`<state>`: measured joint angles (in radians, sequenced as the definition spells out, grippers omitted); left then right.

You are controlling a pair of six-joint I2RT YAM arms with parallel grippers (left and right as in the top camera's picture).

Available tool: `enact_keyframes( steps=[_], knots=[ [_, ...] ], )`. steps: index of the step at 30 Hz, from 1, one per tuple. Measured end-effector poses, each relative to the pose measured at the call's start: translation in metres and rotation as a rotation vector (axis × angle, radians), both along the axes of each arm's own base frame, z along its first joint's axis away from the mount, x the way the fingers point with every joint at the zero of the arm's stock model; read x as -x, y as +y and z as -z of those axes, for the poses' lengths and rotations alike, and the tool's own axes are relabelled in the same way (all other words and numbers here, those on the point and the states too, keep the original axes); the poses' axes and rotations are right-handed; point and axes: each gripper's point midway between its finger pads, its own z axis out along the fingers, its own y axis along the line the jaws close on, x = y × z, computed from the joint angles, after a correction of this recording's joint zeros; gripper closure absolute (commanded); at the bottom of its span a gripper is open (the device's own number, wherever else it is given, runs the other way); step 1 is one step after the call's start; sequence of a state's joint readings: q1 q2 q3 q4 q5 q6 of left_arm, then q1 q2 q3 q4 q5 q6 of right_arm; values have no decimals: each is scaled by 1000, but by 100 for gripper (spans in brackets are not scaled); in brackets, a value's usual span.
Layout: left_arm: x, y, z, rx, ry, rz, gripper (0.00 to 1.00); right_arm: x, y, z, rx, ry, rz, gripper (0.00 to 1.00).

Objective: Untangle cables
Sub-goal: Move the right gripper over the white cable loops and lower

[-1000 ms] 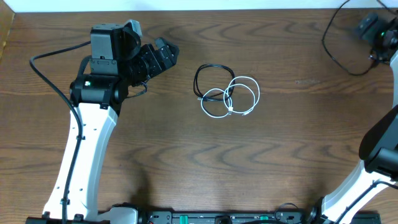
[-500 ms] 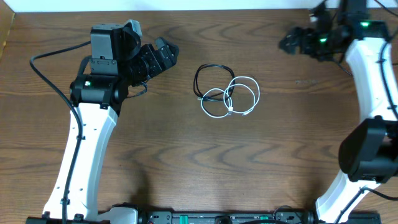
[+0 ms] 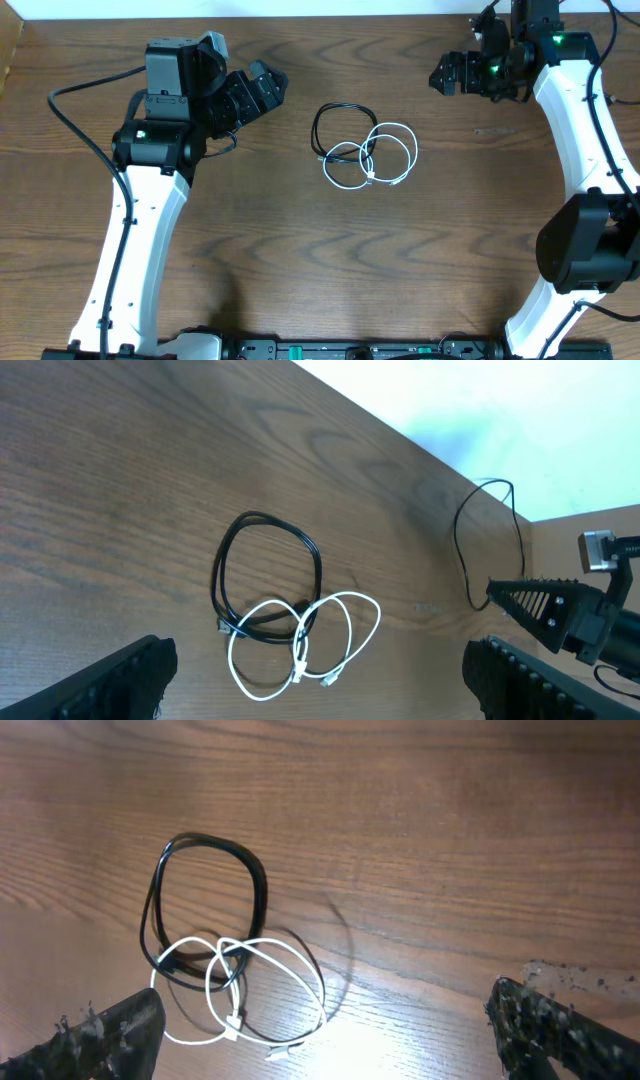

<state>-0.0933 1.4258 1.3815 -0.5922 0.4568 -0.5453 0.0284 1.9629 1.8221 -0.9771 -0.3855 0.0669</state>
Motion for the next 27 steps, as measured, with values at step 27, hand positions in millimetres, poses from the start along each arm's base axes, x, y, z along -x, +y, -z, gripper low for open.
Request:
enact_keyframes(
  steps=[27],
  knots=[
    [0,0,0,0,0,0,4,10,64,11,-15,13,-137,1]
  ],
)
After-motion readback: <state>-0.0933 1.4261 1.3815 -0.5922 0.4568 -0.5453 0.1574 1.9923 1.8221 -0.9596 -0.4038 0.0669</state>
